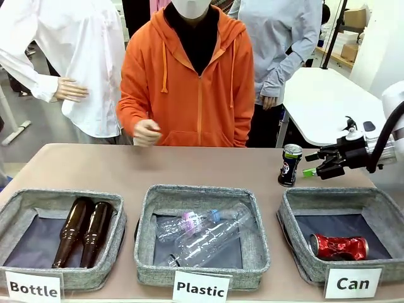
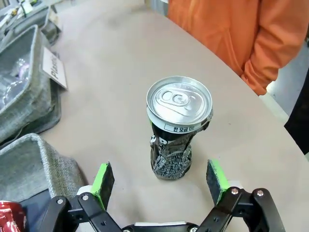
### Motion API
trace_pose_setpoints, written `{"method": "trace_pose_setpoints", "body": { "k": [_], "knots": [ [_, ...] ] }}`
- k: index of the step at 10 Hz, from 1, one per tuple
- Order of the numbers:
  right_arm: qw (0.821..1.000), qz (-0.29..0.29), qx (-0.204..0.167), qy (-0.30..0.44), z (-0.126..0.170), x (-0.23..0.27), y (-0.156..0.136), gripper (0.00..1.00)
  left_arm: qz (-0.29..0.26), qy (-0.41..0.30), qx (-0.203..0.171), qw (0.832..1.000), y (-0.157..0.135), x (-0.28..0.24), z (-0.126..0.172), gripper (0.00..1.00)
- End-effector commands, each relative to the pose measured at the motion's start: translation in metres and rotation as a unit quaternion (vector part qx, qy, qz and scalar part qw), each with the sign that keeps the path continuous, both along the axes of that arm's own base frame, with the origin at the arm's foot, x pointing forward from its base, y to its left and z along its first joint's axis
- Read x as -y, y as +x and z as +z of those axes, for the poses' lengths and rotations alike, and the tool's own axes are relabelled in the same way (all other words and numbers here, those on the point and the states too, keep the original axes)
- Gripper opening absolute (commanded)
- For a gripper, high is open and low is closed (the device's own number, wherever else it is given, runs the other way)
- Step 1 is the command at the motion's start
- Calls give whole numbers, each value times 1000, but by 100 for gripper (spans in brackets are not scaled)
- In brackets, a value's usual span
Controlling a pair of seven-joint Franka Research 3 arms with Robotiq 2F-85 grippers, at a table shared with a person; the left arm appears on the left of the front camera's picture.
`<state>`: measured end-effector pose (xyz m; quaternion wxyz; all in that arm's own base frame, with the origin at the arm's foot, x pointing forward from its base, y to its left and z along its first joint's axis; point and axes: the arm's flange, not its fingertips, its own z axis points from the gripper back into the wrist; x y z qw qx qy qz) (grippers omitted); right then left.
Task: Sort the can waste into the basket.
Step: Pick up the can waste from the table and place it in the right Fabric basket.
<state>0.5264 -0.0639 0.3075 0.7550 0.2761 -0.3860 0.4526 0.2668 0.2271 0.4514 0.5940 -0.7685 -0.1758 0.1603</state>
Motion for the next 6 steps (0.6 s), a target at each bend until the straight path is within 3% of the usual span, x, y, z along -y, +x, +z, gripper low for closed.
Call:
{"method": "trace_pose_setpoints", "body": {
  "k": [1,4,6],
  "knots": [
    [1000,-3,22,-5,-6,-7,6,100,-43,20,-32,998,16,23,0,100],
    [999,-7,26,20,-8,-11,9,100,-150,113,-97,977,57,115,-23,100],
    [998,-26,35,42,-13,-16,16,100,-206,118,-102,966,69,158,-36,100]
  ]
}}
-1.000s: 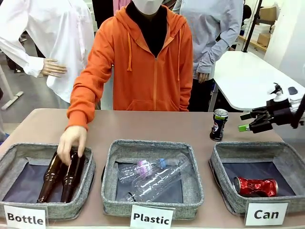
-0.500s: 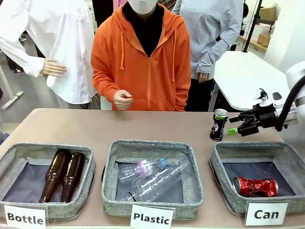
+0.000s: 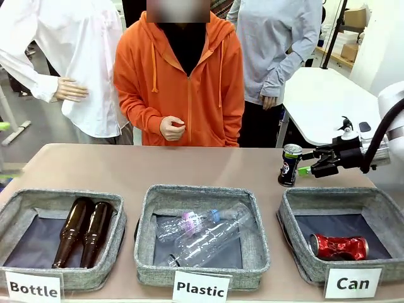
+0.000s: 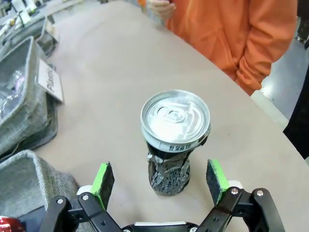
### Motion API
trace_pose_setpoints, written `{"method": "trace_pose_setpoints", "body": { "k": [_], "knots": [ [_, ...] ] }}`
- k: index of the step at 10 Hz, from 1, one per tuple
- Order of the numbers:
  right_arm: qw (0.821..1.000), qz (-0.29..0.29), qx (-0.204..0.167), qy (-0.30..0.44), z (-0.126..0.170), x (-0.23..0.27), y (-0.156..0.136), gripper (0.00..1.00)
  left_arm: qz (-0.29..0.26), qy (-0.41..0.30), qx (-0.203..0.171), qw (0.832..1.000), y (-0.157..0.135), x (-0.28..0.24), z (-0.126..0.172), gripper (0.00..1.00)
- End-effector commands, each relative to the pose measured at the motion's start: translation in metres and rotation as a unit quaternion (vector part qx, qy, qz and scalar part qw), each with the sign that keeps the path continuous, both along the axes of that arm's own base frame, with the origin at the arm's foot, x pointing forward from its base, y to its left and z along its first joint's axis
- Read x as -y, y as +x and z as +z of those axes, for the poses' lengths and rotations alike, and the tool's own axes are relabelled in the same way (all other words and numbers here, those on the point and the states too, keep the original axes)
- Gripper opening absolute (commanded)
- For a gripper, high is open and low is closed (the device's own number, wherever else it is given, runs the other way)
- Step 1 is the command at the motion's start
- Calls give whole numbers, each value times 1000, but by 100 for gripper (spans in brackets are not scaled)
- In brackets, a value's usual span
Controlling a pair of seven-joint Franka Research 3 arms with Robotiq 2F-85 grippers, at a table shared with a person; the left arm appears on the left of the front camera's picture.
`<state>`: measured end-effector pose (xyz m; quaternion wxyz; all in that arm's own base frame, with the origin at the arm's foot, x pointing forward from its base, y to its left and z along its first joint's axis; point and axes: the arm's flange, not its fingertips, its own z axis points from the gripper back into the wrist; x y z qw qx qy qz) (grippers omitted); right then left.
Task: Sort the can waste into the basket.
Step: Pick up the can waste from the table and place it in the right Fabric basket.
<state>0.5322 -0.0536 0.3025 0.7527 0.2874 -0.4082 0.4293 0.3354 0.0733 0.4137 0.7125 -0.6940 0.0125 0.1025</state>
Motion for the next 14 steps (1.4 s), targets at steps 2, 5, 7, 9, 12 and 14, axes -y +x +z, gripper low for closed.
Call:
{"method": "trace_pose_setpoints", "body": {
  "k": [2,5,7,9,12,14],
  "knots": [
    [999,-13,26,25,-14,-11,18,100,-53,21,-30,998,8,46,-22,100],
    [998,-25,29,49,-27,-18,26,100,-47,15,-17,999,10,39,-14,100],
    [997,-22,25,68,-33,-23,31,100,-47,15,-17,999,10,39,-14,100],
    [998,-7,7,65,-39,-26,29,46,-47,15,-17,999,10,39,-14,100],
    [995,4,-11,95,-42,-28,32,0,-47,15,-17,999,10,39,-14,100],
    [995,6,-12,98,-41,-28,33,13,-47,15,-17,999,10,39,-14,100]
  ]
}}
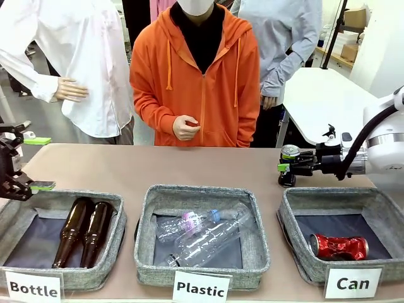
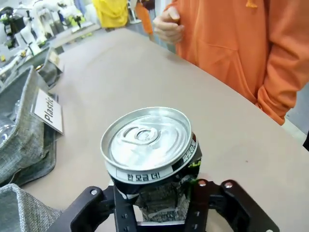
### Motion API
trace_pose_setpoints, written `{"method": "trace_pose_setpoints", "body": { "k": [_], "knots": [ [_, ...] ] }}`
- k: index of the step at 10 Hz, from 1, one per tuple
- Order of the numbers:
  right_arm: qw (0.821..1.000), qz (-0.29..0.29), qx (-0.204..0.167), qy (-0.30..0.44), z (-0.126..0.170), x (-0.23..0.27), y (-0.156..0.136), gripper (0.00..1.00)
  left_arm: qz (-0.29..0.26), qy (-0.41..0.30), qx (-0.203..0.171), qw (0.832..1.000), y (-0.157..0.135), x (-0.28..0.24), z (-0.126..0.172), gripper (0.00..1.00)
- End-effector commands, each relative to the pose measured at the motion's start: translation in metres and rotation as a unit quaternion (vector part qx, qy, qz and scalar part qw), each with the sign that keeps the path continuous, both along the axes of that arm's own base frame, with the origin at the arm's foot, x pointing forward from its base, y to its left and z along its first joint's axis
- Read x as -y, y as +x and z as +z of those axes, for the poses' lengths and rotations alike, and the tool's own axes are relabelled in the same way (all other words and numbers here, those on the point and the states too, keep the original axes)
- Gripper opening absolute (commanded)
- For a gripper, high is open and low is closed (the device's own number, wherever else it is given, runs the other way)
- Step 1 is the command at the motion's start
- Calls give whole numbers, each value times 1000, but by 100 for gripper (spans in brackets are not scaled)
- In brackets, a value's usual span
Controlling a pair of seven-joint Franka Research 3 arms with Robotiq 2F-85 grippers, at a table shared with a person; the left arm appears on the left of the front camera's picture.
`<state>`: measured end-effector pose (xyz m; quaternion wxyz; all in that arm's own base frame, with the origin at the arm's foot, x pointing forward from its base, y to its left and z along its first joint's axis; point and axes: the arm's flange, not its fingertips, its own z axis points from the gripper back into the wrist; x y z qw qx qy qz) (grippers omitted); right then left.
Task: Sort the can waste into the basket.
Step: Pick up the can waste from the table and place it in the right Fabric basket.
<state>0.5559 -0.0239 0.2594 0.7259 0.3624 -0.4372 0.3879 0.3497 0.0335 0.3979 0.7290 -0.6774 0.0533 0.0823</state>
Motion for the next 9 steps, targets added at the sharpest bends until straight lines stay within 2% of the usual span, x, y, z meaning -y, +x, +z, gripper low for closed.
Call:
{"method": "trace_pose_setpoints", "body": {
  "k": [1,3,4,6,8,9],
  "knots": [
    [1000,6,-1,5,2,1,8,3,-3,-3,0,1000,-4,-1,2,100],
    [1000,19,-3,24,18,2,2,0,-3,-3,0,1000,-4,-1,2,100],
    [999,26,12,19,40,0,-9,0,-3,-3,0,1000,-4,-1,2,100],
    [995,75,69,6,104,-4,-57,0,-3,-3,0,1000,-4,-1,2,100],
    [982,139,124,-25,153,0,-112,0,-3,-3,0,1000,-4,-1,2,100],
    [971,201,119,-42,166,2,-140,0,-3,-3,0,1000,-4,-1,2,100]
  ]
}}
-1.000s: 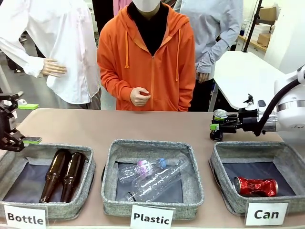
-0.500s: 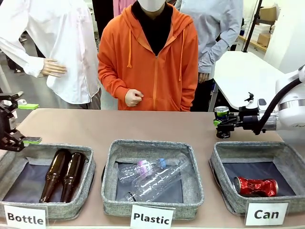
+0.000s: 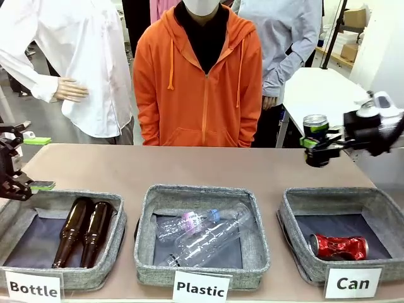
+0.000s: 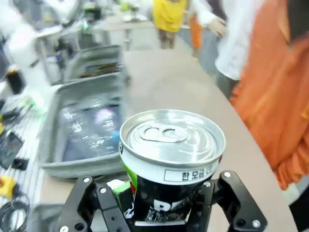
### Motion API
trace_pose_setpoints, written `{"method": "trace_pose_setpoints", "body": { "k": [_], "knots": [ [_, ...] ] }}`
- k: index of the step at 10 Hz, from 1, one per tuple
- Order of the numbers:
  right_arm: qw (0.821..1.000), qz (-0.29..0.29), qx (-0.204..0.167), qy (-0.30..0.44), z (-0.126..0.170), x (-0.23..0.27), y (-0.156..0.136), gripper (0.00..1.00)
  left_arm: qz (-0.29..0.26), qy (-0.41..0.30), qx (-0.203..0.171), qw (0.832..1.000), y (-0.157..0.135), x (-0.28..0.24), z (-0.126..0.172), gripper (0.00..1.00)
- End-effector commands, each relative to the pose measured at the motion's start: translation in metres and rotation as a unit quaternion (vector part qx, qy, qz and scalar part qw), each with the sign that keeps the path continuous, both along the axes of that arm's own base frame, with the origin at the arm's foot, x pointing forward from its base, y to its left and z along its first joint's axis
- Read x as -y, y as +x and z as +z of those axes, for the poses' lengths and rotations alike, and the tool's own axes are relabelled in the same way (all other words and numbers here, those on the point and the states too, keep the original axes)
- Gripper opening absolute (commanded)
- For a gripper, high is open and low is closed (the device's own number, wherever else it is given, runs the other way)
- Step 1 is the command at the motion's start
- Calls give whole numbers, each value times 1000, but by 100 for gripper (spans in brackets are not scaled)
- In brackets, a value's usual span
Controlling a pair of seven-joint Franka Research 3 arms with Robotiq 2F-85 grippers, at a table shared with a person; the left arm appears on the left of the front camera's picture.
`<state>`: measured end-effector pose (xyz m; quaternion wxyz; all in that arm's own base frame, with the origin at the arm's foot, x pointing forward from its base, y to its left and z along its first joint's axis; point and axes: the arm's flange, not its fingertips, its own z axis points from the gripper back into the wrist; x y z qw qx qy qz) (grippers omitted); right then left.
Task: Sort the can waste into the basket.
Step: Pick up the can waste from the table and place it in the right Fabric basket.
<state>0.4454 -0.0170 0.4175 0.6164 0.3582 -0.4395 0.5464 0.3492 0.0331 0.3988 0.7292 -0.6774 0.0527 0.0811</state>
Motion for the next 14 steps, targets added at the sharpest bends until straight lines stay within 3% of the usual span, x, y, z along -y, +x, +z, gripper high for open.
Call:
{"method": "trace_pose_setpoints", "body": {
  "k": [1,2,3,5,6,8,10,11,12,13,14],
  "knots": [
    [988,119,-26,-94,10,13,-53,0,-2,-4,-2,1000,-3,-1,1,100],
    [957,189,-74,-208,5,19,-73,0,-2,-4,-2,1000,-3,-1,1,100],
    [928,218,-101,-284,1,24,-84,0,-2,-4,-2,1000,-3,-1,1,100],
    [887,218,-136,-384,-6,30,-103,0,-2,-4,-2,1000,-3,-1,1,100],
    [874,181,-157,-423,-11,29,-112,0,-2,-4,-2,1000,-3,-1,1,100],
    [871,114,-171,-446,-16,22,-120,0,-2,-4,-2,1000,-3,-1,1,100],
    [878,94,-168,-438,-15,20,-121,0,-2,-4,-2,1000,-3,-1,1,100],
    [880,87,-167,-435,-14,20,-120,13,-2,-4,-2,1000,-3,-1,1,100],
    [880,96,-162,-436,-15,21,-118,59,-2,-4,-2,1000,-3,-1,1,100],
    [882,94,-160,-432,-14,20,-116,72,-2,-4,-2,1000,-3,-1,1,100],
    [884,93,-158,-430,-13,19,-116,100,-2,-4,-2,1000,-3,-1,1,100]
  ]
}}
